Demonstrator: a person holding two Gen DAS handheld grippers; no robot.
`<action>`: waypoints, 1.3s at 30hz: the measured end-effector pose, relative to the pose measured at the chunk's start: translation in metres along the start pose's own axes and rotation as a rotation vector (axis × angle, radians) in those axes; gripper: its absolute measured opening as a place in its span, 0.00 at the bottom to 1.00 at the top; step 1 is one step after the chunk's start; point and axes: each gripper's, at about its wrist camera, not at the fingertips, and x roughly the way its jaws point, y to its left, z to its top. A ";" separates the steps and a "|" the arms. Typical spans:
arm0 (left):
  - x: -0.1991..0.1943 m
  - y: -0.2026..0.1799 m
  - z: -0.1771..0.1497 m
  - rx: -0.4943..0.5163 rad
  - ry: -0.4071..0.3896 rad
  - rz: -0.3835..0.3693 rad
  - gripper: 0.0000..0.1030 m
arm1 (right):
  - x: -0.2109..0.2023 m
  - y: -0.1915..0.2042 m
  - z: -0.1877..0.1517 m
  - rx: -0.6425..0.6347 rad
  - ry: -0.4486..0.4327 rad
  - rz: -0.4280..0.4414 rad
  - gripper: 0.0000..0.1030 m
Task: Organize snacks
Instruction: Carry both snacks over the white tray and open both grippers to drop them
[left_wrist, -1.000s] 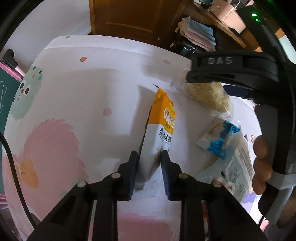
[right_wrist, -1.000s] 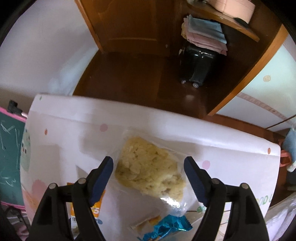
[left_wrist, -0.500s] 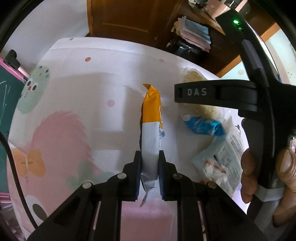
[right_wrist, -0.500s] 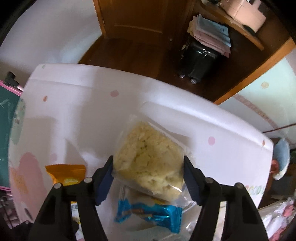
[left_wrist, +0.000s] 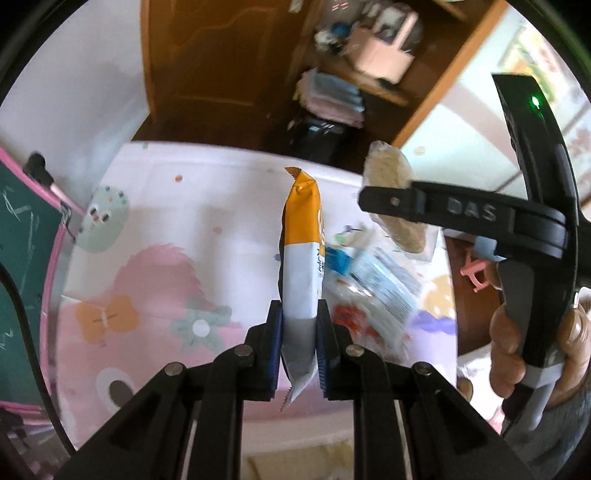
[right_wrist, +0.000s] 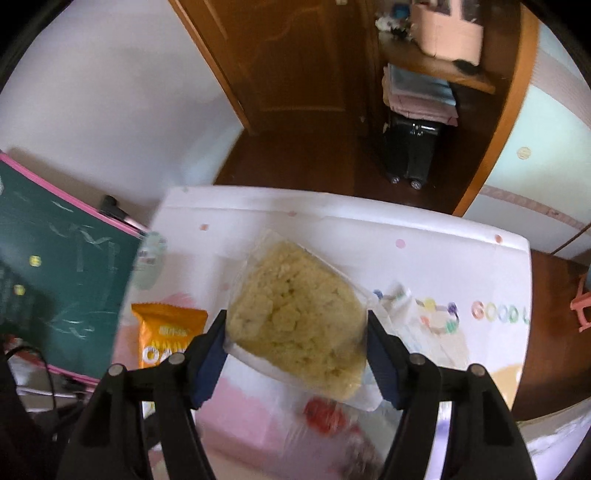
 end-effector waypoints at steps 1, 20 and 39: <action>-0.012 -0.003 -0.005 0.016 -0.008 -0.003 0.14 | -0.016 0.002 -0.008 0.002 -0.013 0.007 0.67; -0.172 -0.067 -0.150 0.391 -0.113 -0.075 0.14 | -0.195 0.032 -0.234 0.047 -0.166 -0.071 0.67; -0.142 -0.088 -0.219 0.521 -0.019 -0.046 0.18 | -0.170 0.024 -0.330 0.202 -0.059 -0.176 0.71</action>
